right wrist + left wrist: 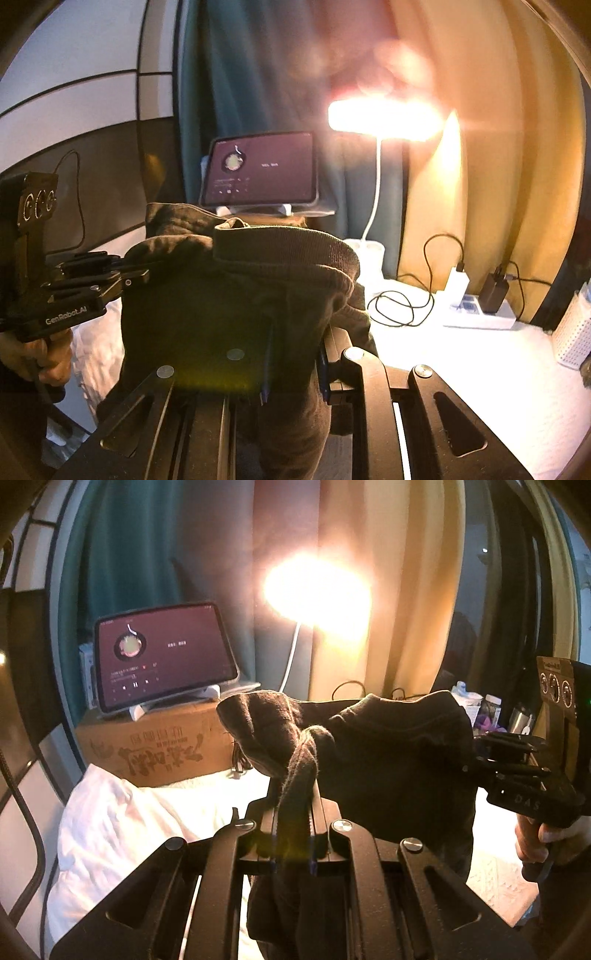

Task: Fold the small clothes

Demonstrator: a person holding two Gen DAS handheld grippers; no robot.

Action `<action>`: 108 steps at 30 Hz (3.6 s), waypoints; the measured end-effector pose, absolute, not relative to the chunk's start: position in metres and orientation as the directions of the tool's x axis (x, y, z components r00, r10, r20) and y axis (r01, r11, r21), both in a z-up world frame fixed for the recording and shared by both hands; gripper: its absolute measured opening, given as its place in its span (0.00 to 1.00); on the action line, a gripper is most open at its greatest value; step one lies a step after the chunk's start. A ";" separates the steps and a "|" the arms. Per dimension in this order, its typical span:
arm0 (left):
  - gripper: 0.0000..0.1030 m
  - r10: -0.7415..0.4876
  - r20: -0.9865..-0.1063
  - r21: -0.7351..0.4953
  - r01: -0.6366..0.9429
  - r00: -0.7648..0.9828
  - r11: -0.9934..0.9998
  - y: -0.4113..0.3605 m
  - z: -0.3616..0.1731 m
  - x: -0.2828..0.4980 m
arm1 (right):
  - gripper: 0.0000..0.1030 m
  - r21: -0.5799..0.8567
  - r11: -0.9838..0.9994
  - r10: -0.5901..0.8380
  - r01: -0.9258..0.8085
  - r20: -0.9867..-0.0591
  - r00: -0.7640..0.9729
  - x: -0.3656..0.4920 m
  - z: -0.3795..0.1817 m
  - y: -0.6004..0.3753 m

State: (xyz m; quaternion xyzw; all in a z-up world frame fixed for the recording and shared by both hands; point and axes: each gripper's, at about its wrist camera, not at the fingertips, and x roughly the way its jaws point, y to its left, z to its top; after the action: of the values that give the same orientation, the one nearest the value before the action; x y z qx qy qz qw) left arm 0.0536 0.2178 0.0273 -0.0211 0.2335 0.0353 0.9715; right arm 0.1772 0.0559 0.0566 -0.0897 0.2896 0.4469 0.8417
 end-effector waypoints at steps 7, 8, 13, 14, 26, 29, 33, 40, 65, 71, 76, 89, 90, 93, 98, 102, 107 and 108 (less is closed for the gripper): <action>0.09 0.052 -0.510 -0.037 -0.083 0.858 0.996 0.227 0.009 0.076 | 0.19 0.150 0.590 0.687 -0.794 -0.609 0.396 0.201 0.032 0.067; 0.09 0.051 -0.522 -0.041 -0.085 0.852 0.996 0.229 0.005 0.081 | 0.19 0.154 0.592 0.683 -0.791 -0.616 0.392 0.205 0.028 0.068; 0.09 0.049 -0.559 -0.048 -0.091 0.828 0.995 0.236 -0.007 0.100 | 0.19 0.186 0.603 0.669 -0.776 -0.648 0.365 0.226 0.007 0.073; 0.09 0.049 -0.568 -0.048 -0.093 0.821 0.995 0.237 -0.011 0.105 | 0.19 0.192 0.604 0.665 -0.773 -0.656 0.356 0.230 0.002 0.075; 0.09 0.052 -0.666 -0.081 -0.142 0.744 0.987 0.258 -0.050 0.144 | 0.19 0.261 0.617 0.624 -0.742 -0.737 0.259 0.269 -0.057 0.093; 0.09 0.064 -0.696 -0.073 -0.160 0.715 0.984 0.263 -0.063 0.154 | 0.19 0.272 0.633 0.602 -0.725 -0.762 0.239 0.278 -0.074 0.098; 0.09 0.072 -0.734 -0.061 -0.172 0.675 0.983 0.267 -0.080 0.163 | 0.19 0.296 0.643 0.586 -0.706 -0.784 0.205 0.285 -0.090 0.100; 0.10 0.052 -0.782 -0.091 -0.197 0.621 0.976 0.277 -0.095 0.172 | 0.42 0.333 0.665 0.586 -0.669 -0.787 0.191 0.294 -0.098 0.093; 0.14 0.168 -0.787 0.045 -0.216 0.594 0.975 0.263 -0.096 0.174 | 0.65 0.155 0.739 0.460 -0.656 -0.827 0.323 0.283 -0.096 0.076; 0.14 0.199 -0.771 0.069 -0.230 0.605 0.971 0.260 -0.086 0.166 | 0.67 0.143 0.755 0.447 -0.640 -0.826 0.343 0.277 -0.087 0.065; 0.14 0.236 -0.748 0.114 -0.231 0.620 0.966 0.249 -0.076 0.152 | 0.67 0.126 0.766 0.437 -0.630 -0.821 0.367 0.269 -0.079 0.060; 0.15 0.183 -0.735 0.100 -0.163 0.653 0.982 0.207 -0.067 0.120 | 0.67 0.125 0.766 0.449 -0.630 -0.806 0.386 0.240 -0.058 0.042; 0.15 0.179 -0.738 0.096 -0.161 0.651 0.982 0.205 -0.068 0.117 | 0.67 0.127 0.762 0.452 -0.635 -0.806 0.382 0.235 -0.058 0.042; 0.15 0.169 -0.743 0.087 -0.156 0.648 0.984 0.199 -0.071 0.109 | 0.67 0.136 0.745 0.467 -0.653 -0.805 0.365 0.221 -0.057 0.043; 0.15 0.157 -0.761 0.078 -0.152 0.630 0.985 0.193 -0.080 0.096 | 0.67 0.129 0.714 0.477 -0.688 -0.809 0.343 0.195 -0.061 0.049; 0.15 0.170 -0.778 0.079 -0.174 0.605 0.982 0.196 -0.092 0.090 | 0.67 0.121 0.724 0.464 -0.679 -0.813 0.350 0.186 -0.066 0.042; 0.15 0.200 -0.783 0.087 -0.215 0.589 0.973 0.208 -0.107 0.086 | 0.67 0.123 0.735 0.459 -0.667 -0.814 0.356 0.184 -0.073 0.031; 0.15 0.201 -0.784 0.088 -0.215 0.588 0.973 0.208 -0.107 0.086 | 0.67 0.122 0.736 0.458 -0.666 -0.814 0.358 0.183 -0.074 0.030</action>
State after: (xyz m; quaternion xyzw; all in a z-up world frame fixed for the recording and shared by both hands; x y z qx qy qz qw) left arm 0.0862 0.2081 -0.1067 -0.0081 0.4386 0.1166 0.8910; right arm 0.1833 0.0296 -0.0735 -0.1153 0.4501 0.3443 0.8158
